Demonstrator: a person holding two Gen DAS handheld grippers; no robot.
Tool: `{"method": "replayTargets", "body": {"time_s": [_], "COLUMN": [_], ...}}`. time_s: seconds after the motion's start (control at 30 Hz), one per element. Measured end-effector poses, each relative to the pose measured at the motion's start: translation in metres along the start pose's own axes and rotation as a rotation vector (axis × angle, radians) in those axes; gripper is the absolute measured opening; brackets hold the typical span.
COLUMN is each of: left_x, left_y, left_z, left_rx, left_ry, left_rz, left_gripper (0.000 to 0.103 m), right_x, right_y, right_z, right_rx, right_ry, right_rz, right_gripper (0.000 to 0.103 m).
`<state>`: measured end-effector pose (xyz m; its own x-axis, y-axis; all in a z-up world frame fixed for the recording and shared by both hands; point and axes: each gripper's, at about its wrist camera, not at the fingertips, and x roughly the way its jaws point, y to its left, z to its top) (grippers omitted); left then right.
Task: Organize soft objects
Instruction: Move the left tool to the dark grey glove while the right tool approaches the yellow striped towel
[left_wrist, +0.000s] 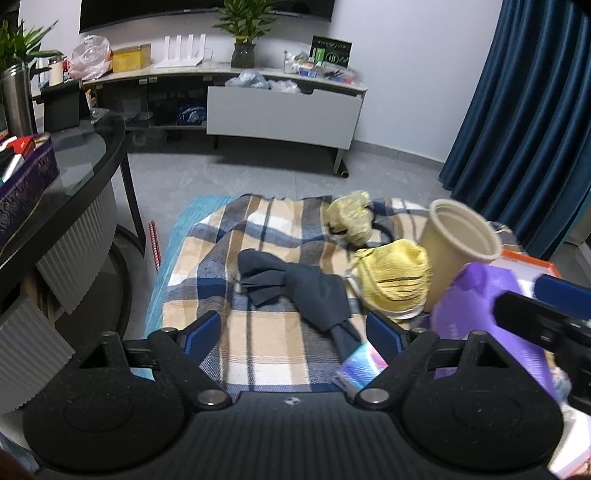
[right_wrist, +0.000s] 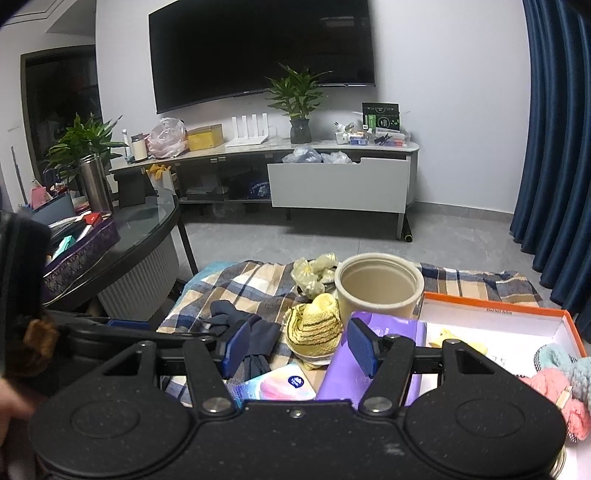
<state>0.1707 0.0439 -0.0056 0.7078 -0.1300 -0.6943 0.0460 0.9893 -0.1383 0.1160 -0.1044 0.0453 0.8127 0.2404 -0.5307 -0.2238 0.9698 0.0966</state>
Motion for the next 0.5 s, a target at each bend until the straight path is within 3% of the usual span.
{"method": "replayTargets", "body": {"time_s": [0.17, 0.5], "left_x": [0.019, 0.060], "left_y": [0.005, -0.011], "left_z": [0.004, 0.012], "left_rx": [0.005, 0.049], "left_ry": [0.018, 0.050], "left_rz": [0.005, -0.031], "left_gripper": [0.095, 0.095], "right_x": [0.003, 0.002], "right_y": [0.004, -0.004], "right_z": [-0.005, -0.008], "right_rx": [0.017, 0.038], "right_ry": [0.001, -0.003], "right_rz": [-0.002, -0.030], "right_gripper": [0.072, 0.072]}}
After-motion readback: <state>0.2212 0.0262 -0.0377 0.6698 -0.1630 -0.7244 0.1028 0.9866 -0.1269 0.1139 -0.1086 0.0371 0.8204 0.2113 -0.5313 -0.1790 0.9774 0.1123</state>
